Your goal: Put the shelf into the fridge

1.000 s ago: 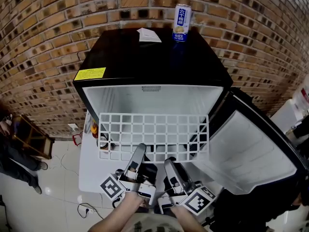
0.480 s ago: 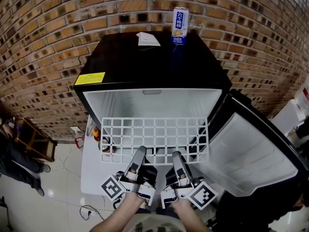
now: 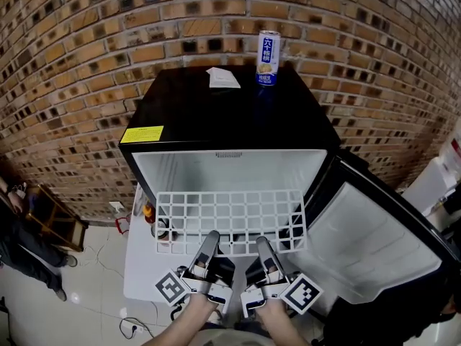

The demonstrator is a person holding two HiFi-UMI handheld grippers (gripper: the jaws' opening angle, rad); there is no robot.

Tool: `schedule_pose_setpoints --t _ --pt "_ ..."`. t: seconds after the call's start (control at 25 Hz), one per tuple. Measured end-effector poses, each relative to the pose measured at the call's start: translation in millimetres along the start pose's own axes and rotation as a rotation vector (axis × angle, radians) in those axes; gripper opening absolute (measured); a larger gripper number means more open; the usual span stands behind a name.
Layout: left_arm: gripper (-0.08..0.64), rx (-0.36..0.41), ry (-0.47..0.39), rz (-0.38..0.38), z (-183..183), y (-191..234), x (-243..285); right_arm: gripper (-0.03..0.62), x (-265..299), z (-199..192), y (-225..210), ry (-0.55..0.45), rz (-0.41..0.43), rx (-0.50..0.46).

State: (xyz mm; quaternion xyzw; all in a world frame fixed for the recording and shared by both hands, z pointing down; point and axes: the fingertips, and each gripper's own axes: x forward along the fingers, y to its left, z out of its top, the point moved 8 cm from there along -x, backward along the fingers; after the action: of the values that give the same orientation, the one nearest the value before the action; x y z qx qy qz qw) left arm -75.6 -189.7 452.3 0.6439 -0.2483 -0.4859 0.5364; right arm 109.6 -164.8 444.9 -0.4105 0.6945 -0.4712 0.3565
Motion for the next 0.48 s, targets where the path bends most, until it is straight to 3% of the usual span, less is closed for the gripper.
schedule_pose_setpoints --t 0.48 --pt "0.015 0.014 0.019 0.031 1.1 -3.0 9.4 0.048 6.4 6.6 -2.0 -0.023 -0.042 0.043"
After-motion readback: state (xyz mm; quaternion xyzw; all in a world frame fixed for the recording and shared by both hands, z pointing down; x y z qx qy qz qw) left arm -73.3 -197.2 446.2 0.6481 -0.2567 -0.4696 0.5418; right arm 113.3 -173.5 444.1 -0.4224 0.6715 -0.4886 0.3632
